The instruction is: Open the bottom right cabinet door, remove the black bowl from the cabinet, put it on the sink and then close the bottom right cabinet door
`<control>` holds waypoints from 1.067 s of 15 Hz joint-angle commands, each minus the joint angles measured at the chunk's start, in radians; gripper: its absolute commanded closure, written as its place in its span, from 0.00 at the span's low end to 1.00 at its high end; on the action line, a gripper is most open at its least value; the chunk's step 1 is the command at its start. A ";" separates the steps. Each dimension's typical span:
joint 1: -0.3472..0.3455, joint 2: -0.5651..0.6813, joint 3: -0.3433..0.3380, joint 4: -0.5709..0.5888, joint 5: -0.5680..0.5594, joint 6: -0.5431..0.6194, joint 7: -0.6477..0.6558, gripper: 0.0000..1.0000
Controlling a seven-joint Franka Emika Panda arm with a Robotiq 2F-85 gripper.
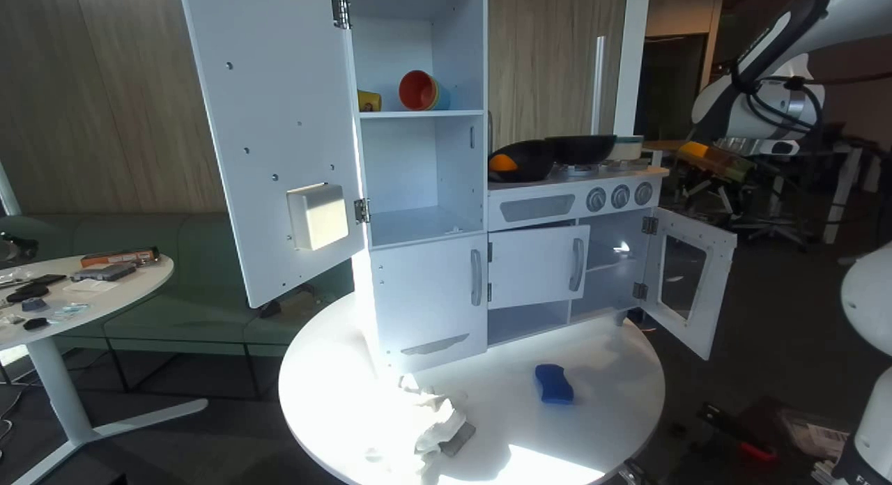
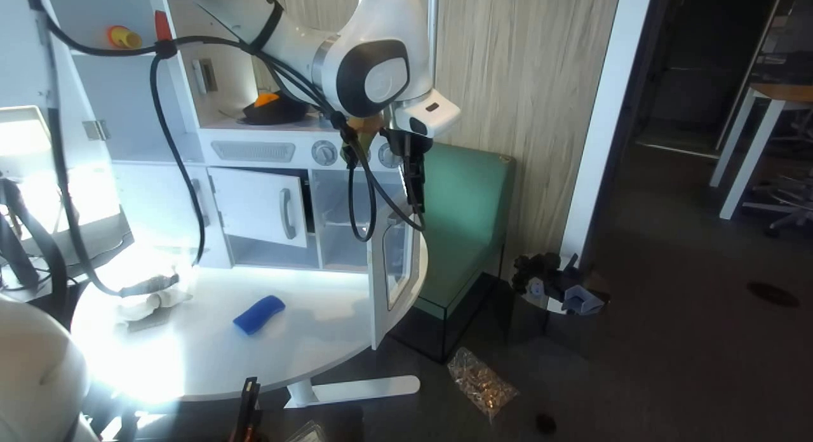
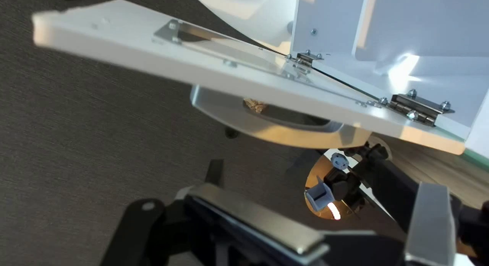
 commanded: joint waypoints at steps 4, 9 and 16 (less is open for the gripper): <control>-0.008 0.002 0.015 -0.005 0.003 -0.009 -0.010 0.00; 0.029 -0.047 0.064 -0.075 -0.003 -0.062 -0.050 0.00; 0.078 -0.123 0.126 -0.143 0.031 -0.054 -0.122 0.00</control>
